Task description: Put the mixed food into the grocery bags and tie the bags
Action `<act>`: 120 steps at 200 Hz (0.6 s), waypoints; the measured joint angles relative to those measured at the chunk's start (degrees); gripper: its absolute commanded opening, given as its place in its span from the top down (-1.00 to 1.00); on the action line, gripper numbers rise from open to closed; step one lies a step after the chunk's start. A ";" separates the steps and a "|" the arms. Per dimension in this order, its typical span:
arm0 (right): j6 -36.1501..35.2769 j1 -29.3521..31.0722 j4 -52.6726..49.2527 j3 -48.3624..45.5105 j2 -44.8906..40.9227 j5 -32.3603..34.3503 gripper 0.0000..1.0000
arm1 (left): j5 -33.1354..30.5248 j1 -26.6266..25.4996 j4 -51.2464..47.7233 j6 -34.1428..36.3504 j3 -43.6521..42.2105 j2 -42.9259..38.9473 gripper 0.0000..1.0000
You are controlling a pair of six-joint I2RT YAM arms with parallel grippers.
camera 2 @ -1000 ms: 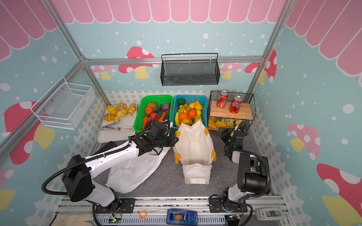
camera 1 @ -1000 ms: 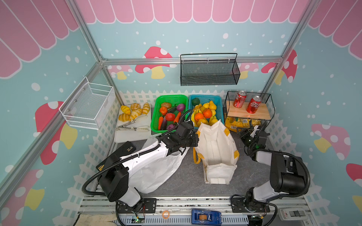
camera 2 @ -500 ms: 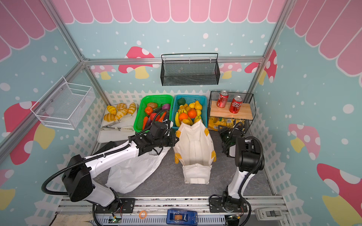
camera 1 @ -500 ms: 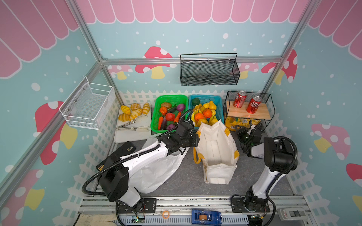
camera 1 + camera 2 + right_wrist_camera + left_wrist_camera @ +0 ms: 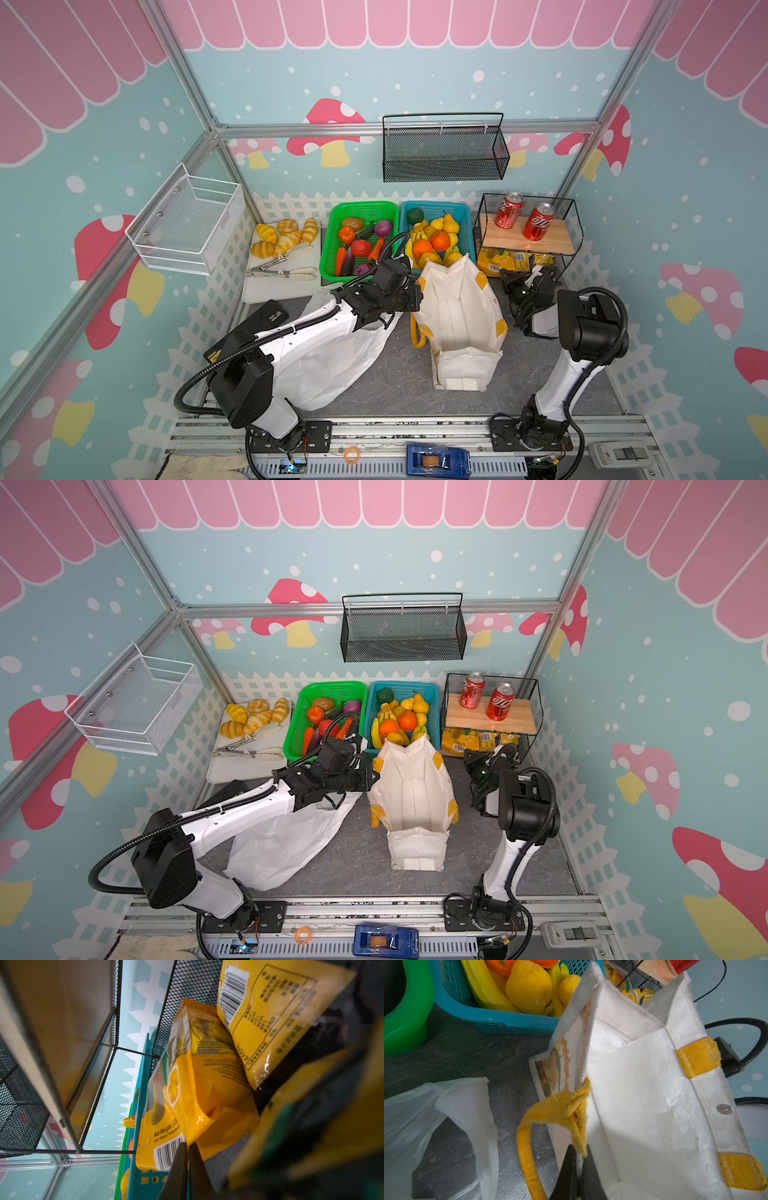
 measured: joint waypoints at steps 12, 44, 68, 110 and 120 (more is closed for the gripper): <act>0.83 -0.02 0.98 -1.44 -1.29 -0.20 0.88 | 0.00 0.00 0.04 0.00 0.00 -0.02 1.00; 3.45 -0.04 4.96 -4.59 -5.40 -1.77 0.92 | -0.02 0.07 0.09 0.02 -0.02 -0.02 1.00; 5.35 -0.04 7.34 -6.16 -8.17 -2.86 0.96 | -0.02 0.11 0.09 0.02 -0.02 -0.02 1.00; 4.13 -0.11 3.45 -6.88 -14.43 -3.61 0.77 | -0.02 0.17 0.33 0.04 -0.33 -0.02 1.00; 2.54 -0.11 0.57 -6.86 -16.35 -3.10 0.34 | 0.00 0.28 0.37 0.07 -0.39 -0.02 1.00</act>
